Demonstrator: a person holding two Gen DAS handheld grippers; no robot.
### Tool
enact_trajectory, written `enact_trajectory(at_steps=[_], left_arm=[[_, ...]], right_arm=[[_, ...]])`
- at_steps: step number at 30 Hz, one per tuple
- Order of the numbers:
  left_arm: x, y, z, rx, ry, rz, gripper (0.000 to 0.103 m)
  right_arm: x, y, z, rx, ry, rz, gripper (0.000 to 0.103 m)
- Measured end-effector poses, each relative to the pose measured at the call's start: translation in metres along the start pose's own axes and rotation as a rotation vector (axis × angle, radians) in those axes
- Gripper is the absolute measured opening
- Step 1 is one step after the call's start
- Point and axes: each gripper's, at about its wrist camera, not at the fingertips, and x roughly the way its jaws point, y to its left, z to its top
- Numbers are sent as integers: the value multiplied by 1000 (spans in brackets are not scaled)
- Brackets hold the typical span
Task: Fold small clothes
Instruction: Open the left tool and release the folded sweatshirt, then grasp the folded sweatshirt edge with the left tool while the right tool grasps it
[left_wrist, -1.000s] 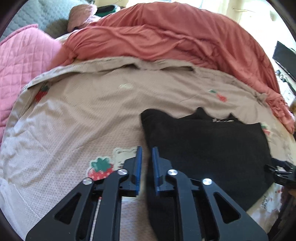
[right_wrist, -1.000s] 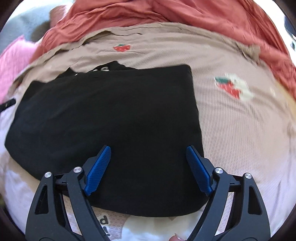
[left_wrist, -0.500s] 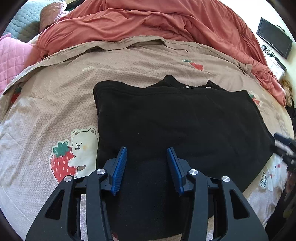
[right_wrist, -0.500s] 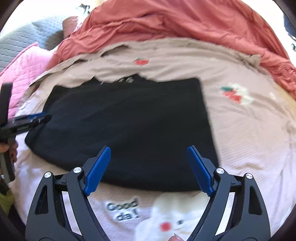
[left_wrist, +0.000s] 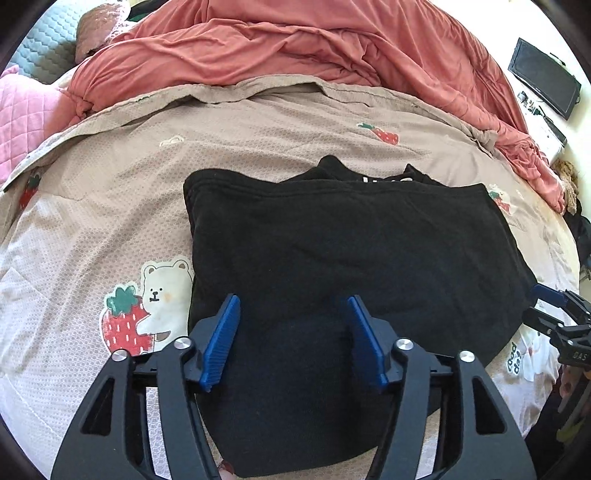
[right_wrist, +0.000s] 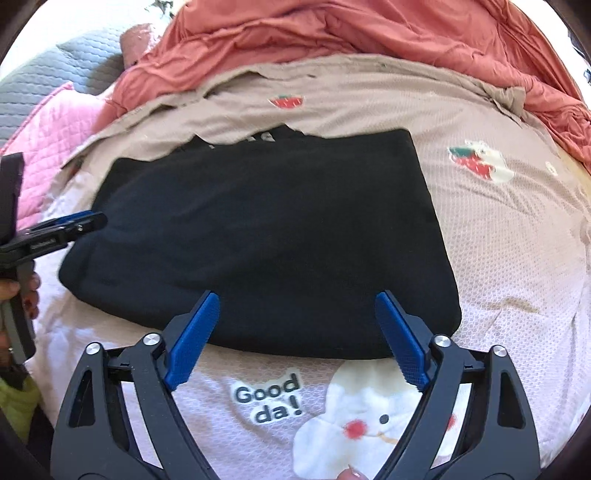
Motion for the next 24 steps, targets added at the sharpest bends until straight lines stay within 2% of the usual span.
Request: enact_trajectory(at_steps=[3, 4, 5, 11, 16, 24], left_arm=[[-5, 0, 2, 0, -5, 5, 60], [-8, 1, 3, -4, -8, 5, 64], [-10, 2, 4, -7, -11, 3, 74], [-28, 2, 10, 6, -52, 12, 82], [-37, 5, 14, 12, -76, 30, 82], [-32, 29, 15, -59, -63, 47, 83]], right_arm=[[-11, 8, 3, -22, -23, 14, 85], [-15, 13, 3, -37, -34, 15, 86], [-17, 16, 4, -47, -43, 16, 86], [-37, 43, 8, -132, -100, 26, 92], [-41, 78, 4, -245, -130, 29, 93], [-21, 147, -14, -447, -105, 47, 93]])
